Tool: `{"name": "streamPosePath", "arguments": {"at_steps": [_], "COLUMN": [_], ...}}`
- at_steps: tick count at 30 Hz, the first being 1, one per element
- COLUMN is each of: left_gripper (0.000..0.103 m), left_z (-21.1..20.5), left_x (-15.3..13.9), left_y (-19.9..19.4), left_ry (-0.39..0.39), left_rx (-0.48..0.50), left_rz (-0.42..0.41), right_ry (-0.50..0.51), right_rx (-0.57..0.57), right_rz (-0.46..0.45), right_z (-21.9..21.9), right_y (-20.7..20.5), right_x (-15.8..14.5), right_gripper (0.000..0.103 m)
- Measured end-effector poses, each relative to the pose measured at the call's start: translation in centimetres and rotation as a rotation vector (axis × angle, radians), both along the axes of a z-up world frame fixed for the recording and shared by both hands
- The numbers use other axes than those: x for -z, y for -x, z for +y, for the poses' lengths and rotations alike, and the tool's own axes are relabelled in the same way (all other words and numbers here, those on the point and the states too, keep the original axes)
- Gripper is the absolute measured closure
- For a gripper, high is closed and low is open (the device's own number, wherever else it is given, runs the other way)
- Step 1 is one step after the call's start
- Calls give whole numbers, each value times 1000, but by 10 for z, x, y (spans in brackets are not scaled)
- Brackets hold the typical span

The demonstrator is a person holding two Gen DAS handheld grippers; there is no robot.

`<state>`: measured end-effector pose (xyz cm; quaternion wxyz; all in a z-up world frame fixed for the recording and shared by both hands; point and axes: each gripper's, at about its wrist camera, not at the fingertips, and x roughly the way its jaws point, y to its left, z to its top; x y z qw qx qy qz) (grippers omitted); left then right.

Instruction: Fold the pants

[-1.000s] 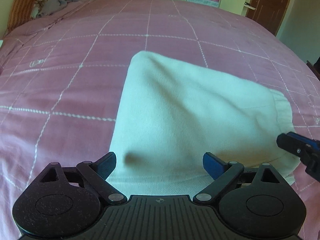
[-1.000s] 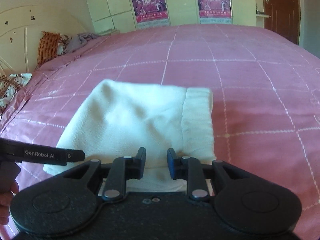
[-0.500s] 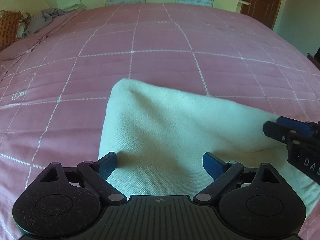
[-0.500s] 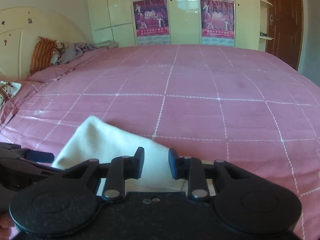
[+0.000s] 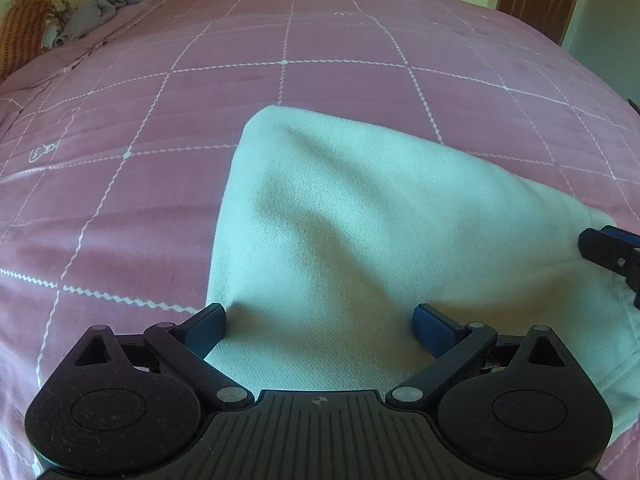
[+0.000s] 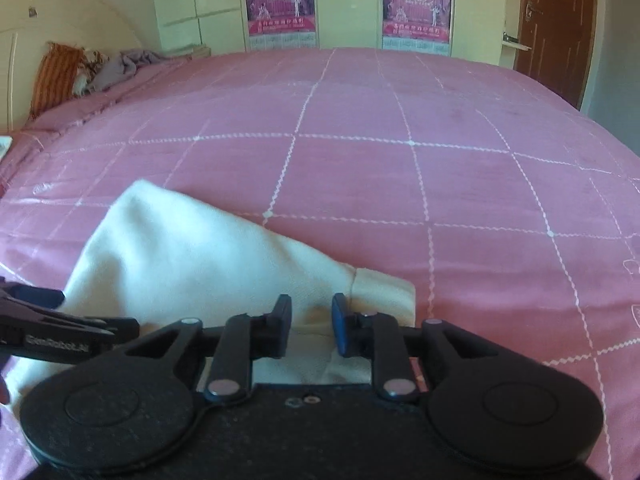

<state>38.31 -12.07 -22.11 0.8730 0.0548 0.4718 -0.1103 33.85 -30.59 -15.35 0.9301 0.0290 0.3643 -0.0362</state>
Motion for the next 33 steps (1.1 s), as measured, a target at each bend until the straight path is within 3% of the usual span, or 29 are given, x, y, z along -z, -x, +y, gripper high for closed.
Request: {"name": "streamPosePath", "arguments": {"at_steps": [3,6,10,11,12,13,16,21,24,28,29,30,33], "left_gripper": [4,4,4,4,4,4,4,4,4,4,15,25,29], "left_z": [7,17,35,43,51,60,73,84,91,82,75,69,55], "left_x": [-3,-1,-12,-17,-20,-22,-13,15,25,29,27,23,14], "left_y": [15,35,55,56,56,54,36,12,5,5,5,8,18], "left_ry": [11,33,64,69,77,94,151,310,372,387,428,447,441], "left_rx": [-2,-2,-4,-31,-61,-93,-98,-91,-76,-57,-47,-42,15], "left_rz": [-2,7,-8,-19,-30,-35,42,177,191,186,208,213,168], "right_ry": [25,120,-15,-48,-74,-91,-209,-623,-695,-737,-742,-741,-770], "right_rx": [-19,-45,-2,1,11,25,51,78,73,58,63,70,69], "right_rz": [-46,42,33,23,7,-6,20,153,168,155,150,144,137], "right_z": [9,12,-7,-12,-17,-23,-49,-84,-93,-97,-96,-96,-91], "right_y": [26,39,55,59,66,73,84,76,72,67,64,62,59], "right_x": [-8,11,2,-4,-10,-12,-7,32,46,53,55,55,52], "right_gripper": [77,76,71,56,32,23,27,31,34,34,36,44,57]}}
